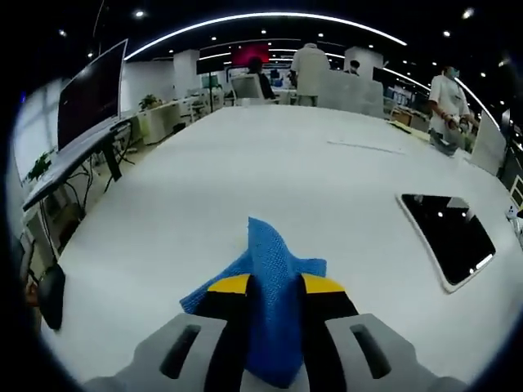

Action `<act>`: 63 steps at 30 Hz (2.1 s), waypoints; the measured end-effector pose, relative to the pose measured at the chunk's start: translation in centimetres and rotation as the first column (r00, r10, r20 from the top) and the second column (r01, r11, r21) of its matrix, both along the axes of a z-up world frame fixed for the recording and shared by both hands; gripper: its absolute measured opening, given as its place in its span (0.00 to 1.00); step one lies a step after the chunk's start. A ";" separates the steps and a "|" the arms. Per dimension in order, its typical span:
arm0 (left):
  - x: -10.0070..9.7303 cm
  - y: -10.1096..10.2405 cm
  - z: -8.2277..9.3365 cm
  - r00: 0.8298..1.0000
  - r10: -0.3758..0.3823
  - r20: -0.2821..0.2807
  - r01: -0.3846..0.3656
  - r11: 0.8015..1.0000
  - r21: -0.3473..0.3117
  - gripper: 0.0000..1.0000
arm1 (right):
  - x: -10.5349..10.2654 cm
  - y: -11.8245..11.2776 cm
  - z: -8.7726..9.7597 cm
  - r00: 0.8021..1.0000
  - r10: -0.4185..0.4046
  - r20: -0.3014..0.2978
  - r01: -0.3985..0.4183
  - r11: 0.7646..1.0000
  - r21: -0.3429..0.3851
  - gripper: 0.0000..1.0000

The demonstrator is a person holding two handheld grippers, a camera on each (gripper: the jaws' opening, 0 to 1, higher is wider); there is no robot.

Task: Wipe the mirror surface with the cleaning cloth until all visible marks leave the cleaned area.

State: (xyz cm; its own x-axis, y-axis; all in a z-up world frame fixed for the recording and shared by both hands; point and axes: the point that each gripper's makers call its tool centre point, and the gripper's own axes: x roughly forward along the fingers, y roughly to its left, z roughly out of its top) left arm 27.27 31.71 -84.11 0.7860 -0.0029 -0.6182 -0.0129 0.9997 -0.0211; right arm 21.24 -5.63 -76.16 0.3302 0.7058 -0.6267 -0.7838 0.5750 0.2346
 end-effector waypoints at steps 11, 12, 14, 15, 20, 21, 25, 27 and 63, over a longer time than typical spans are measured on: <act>0.9 -3.4 0.0 0.964 -0.264 -0.031 0.265 0.964 -0.002 0.07 | 0.2 -0.4 -0.1 1.000 -0.005 0.003 0.005 1.000 -0.001 0.89; 0.9 -3.6 0.0 0.961 -0.275 -0.030 0.275 0.961 0.010 0.06 | 0.3 -0.4 -0.1 1.000 -0.007 0.004 0.007 1.000 0.000 0.89; 0.9 -3.4 0.0 0.961 -0.273 -0.029 0.274 0.962 0.013 0.05 | 0.3 -0.3 0.0 1.000 -0.010 0.005 0.010 1.000 0.002 0.89; 0.9 -3.4 0.0 0.961 -0.274 -0.032 0.274 0.962 0.012 0.05 | 0.3 -0.3 -0.1 1.000 -0.011 0.005 0.011 1.000 0.002 0.89; 0.9 -3.4 0.0 0.959 -0.277 -0.055 0.278 0.960 0.022 0.05 | -0.2 0.0 -0.2 1.000 -0.012 0.002 0.012 1.000 0.009 0.89; 0.9 -3.4 -0.1 0.959 -0.278 -0.056 0.279 0.960 0.024 0.05 | -0.3 0.0 -0.2 1.000 -0.011 0.003 0.011 1.000 0.009 0.89; 0.9 -3.3 0.0 0.958 -0.277 -0.069 0.279 0.960 0.021 0.05 | -0.3 0.1 0.1 1.000 -0.021 0.007 0.021 0.999 0.028 0.89; 0.9 -3.4 0.0 0.958 -0.275 -0.074 0.278 0.960 0.020 0.05 | -0.2 0.1 0.2 1.000 -0.023 0.011 0.023 0.999 0.028 0.89; 4.0 -5.5 7.8 0.936 -0.347 0.056 0.341 0.935 0.100 0.04 | -0.3 -1.0 -0.3 0.999 -0.040 0.021 0.040 0.999 -0.005 0.90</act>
State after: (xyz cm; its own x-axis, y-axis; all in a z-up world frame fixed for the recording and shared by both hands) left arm 31.27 26.19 -76.33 0.7887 -0.2294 -0.5704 0.3304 0.9406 0.0786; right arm 20.95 -6.60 -76.48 0.3713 0.6885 -0.6230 -0.7646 0.6074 0.2155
